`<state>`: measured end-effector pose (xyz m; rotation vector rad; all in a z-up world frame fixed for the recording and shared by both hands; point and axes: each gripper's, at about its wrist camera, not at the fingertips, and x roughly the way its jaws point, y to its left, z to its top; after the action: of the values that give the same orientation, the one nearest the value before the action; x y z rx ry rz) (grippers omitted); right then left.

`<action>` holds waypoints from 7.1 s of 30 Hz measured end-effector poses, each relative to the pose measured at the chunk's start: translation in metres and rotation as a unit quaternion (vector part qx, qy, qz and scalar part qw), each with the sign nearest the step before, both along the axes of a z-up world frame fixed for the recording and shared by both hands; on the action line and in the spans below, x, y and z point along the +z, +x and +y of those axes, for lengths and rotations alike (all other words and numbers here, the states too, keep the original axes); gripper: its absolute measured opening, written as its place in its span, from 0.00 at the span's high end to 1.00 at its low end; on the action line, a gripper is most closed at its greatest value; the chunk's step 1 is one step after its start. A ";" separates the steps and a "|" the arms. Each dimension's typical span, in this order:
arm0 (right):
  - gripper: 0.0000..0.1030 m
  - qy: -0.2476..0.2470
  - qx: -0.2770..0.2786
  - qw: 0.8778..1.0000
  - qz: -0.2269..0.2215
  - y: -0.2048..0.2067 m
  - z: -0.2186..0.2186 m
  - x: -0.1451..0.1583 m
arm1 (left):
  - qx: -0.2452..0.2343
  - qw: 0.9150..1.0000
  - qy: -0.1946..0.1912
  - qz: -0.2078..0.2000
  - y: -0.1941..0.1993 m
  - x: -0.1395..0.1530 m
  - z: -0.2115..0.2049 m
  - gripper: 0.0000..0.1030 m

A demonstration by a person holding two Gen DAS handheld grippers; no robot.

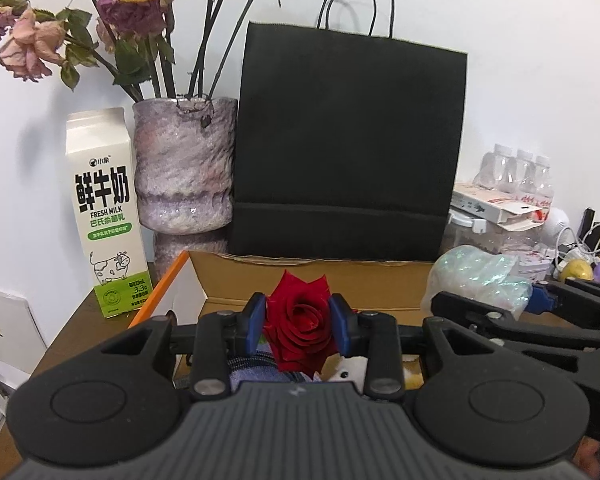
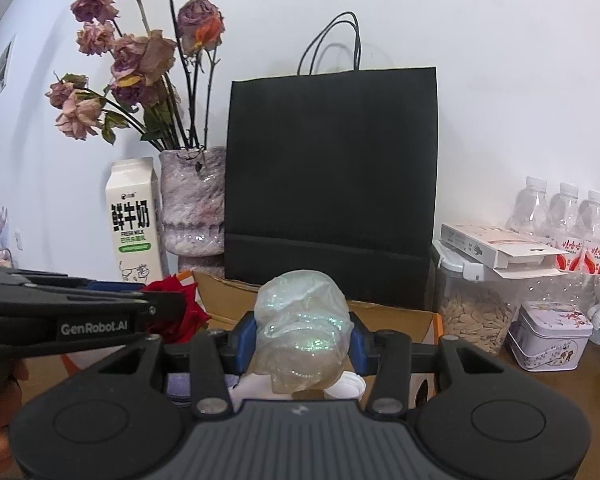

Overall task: Organize objects
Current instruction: 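Lift and carry the rose and plastic bag over the cardboard box with both tools, then open the right tool to drop the bag while the left tool drops the rose into the box, then withdraw both tools from the box back toward the table items, then grasp the navy pouch with the right tool while the left tool approaches the white cloth, then grasp the white cloth with the left tool while the right tool holds the pouch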

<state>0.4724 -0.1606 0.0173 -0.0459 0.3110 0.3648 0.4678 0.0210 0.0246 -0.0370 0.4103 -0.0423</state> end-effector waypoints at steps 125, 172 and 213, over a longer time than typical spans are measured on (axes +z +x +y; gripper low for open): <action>0.00 -0.036 -0.026 0.994 0.103 -0.214 -0.044 -0.063 | 0.060 0.998 0.004 0.026 -0.233 -0.041 0.047 0.00; 0.00 -0.057 -0.042 0.987 0.146 -0.214 -0.050 -0.069 | 0.039 0.998 0.026 0.031 -0.236 -0.055 0.046 0.00; 0.00 -0.056 -0.039 0.981 0.183 -0.184 -0.061 -0.076 | 0.072 0.989 0.011 0.127 -0.194 -0.083 0.043 0.08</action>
<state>0.2886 -0.2221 -0.0588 -0.0773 0.6968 0.2767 0.2739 0.0644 -0.0580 -0.0504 0.6608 0.1103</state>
